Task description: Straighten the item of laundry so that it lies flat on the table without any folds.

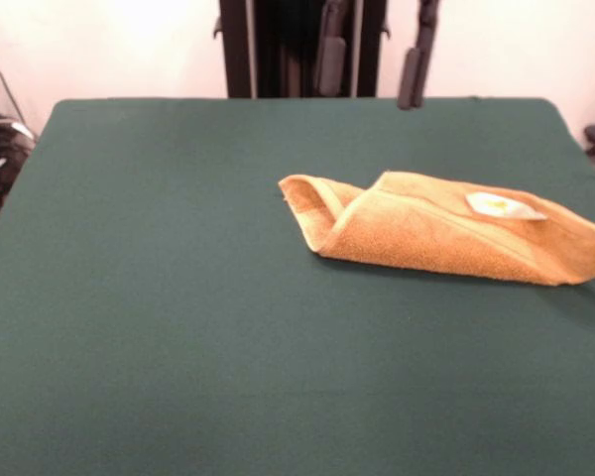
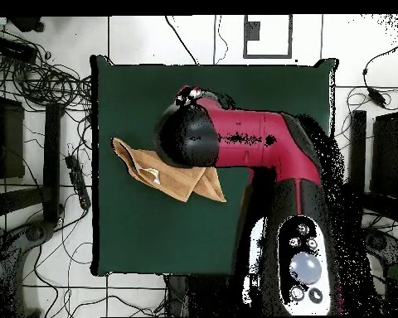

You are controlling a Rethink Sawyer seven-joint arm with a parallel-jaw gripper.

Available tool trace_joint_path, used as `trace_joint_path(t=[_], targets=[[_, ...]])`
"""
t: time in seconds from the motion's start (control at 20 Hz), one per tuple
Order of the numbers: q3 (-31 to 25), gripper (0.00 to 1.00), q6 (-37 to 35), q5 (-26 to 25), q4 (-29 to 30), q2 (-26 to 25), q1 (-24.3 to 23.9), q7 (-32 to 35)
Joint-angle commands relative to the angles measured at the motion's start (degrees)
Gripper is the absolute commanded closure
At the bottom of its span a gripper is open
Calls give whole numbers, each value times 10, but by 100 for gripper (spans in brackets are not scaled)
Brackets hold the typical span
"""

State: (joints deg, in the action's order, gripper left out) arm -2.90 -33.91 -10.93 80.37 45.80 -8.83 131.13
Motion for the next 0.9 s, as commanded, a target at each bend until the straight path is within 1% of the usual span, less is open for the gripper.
trace_joint_path(t=[0.05, 0.25, 0.35, 0.45, 0.5, 0.55, 0.6, 0.65, 0.7, 0.9], targets=[[-87, 0, -70, -8, 183, 40, -25, -140], [-106, 0, -62, 14, 229, 72, -50, -118], [-106, 0, -60, 14, 241, 80, -55, -106], [-118, 0, -45, 17, 252, 78, -71, -101], [-136, 0, -20, 21, 262, 74, -87, -104], [-150, 0, -12, 24, 271, 72, -101, -111], [-179, 0, -4, 31, 286, 68, -125, -130], [-196, 0, 1, 32, 297, 67, -141, -141], [-216, 0, 4, 30, 309, 63, -158, -154], [-281, 0, 51, 1, 333, 45, -208, -160]])
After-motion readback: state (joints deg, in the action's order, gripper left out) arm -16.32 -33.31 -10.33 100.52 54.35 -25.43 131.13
